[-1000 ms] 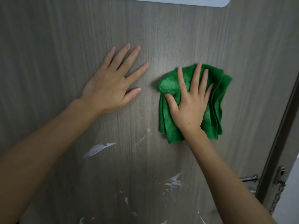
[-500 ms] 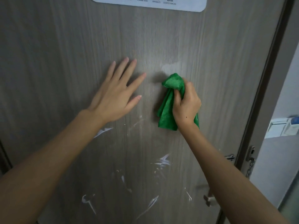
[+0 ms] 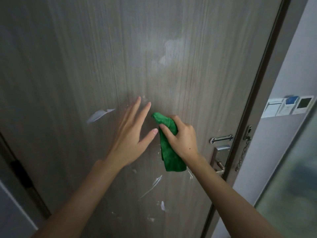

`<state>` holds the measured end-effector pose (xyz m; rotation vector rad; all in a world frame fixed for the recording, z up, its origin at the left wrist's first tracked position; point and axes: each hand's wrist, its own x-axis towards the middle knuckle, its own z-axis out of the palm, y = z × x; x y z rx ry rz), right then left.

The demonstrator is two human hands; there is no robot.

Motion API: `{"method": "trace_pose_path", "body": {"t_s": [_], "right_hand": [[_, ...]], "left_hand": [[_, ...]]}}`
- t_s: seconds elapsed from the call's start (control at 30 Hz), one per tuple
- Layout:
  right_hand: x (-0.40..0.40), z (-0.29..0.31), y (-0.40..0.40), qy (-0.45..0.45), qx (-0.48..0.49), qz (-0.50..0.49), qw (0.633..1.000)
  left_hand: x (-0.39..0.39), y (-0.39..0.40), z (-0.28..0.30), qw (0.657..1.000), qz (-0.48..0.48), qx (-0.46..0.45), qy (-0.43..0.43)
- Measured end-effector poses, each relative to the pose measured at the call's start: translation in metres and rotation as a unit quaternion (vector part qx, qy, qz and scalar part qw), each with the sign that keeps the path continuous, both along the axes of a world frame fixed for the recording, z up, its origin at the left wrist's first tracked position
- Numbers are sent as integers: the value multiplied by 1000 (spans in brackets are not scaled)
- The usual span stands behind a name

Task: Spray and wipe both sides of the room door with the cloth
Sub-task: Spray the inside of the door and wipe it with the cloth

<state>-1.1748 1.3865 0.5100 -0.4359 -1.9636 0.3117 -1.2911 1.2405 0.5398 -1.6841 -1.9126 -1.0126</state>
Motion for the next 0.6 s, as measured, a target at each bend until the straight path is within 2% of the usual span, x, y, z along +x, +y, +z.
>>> {"method": "trace_pose_path", "body": {"t_s": [0.13,0.37,0.6], "right_hand": [[18,-26,-22,-27,-19,9,999],[53,-83,-57,-74,-49,9,996],[106,-175,-72,-165,-125,26,978]], "left_hand": [[18,-10,-27,994,-42,-22,-99],[52,-27,-88,978,-77,-49,-190],[95,-47,-182,953,-18,-86,-289]]}}
